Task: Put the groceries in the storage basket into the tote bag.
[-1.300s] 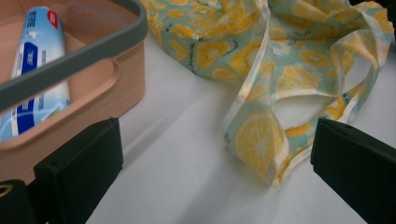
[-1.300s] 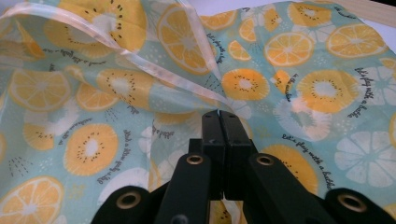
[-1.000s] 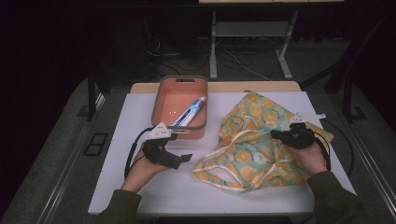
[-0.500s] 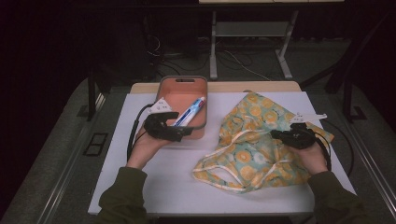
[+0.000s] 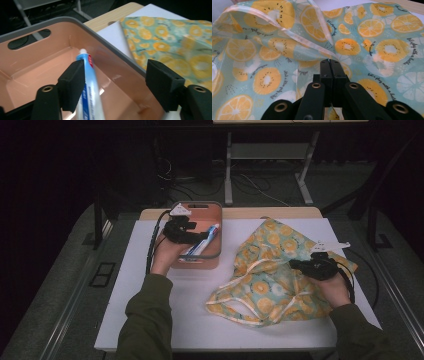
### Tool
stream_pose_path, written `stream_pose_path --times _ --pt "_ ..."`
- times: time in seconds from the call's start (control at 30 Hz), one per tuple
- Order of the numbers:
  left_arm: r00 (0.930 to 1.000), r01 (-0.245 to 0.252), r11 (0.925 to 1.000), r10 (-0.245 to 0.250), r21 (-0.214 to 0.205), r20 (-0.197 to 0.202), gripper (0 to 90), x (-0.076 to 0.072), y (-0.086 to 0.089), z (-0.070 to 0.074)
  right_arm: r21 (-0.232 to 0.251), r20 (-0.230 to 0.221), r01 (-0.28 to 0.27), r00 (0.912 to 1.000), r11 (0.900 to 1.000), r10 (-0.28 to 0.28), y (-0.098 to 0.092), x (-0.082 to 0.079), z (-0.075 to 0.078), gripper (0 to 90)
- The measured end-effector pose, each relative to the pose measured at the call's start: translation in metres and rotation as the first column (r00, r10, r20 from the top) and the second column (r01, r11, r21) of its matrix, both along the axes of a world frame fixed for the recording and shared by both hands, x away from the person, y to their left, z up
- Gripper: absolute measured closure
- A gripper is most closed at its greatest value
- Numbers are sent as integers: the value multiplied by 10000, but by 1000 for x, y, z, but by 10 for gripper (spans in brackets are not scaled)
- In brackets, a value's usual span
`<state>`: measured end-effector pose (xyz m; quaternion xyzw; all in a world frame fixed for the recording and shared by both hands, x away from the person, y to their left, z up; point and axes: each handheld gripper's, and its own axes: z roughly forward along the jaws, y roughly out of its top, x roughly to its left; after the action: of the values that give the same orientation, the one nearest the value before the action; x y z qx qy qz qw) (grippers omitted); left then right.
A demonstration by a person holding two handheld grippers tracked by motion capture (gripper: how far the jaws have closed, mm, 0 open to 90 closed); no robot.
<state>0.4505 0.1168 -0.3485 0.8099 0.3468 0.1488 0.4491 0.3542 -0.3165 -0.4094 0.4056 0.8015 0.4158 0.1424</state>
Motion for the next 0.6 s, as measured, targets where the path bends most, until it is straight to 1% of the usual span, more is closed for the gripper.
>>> stream_pose_path --times 0.07,0.13,0.23,0.3,0.33,0.37,0.43,0.6 --pt "9999 59 9998 -57 205 -106 351 8 -3 -2 -29 -4 -42 10000 10000 42 1 -1 0 892" --pt "9999 29 9987 -20 506 -170 360 18 -5 -6 -36 2 -77 10000 10000 77 1 -1 0 892" --pt "9995 -51 9979 72 646 -322 381 27 -6 -12 23 11 -69 10000 10000 69 1 -2 0 893" --pt "9989 -53 9966 92 817 -468 386 33 -7 -17 64 -1 -58 10000 10000 58 0 -2 0 892" --pt "9985 -55 9946 112 1034 -540 386 36 -8 -20 58 -19 -68 10000 10000 69 0 -2 0 892" --pt "9982 -62 9933 132 1155 -593 386 39 -9 -22 60 -15 -63 10000 10000 63 0 -2 0 892" --pt "9983 -80 9930 147 1180 -561 385 41 -10 -24 64 -11 -52 10000 10000 52 0 -2 0 892" --pt "9968 -39 9881 161 1538 -782 367 50 -13 -34 118 2 -4 10000 9999 4 -1 -3 0 893"
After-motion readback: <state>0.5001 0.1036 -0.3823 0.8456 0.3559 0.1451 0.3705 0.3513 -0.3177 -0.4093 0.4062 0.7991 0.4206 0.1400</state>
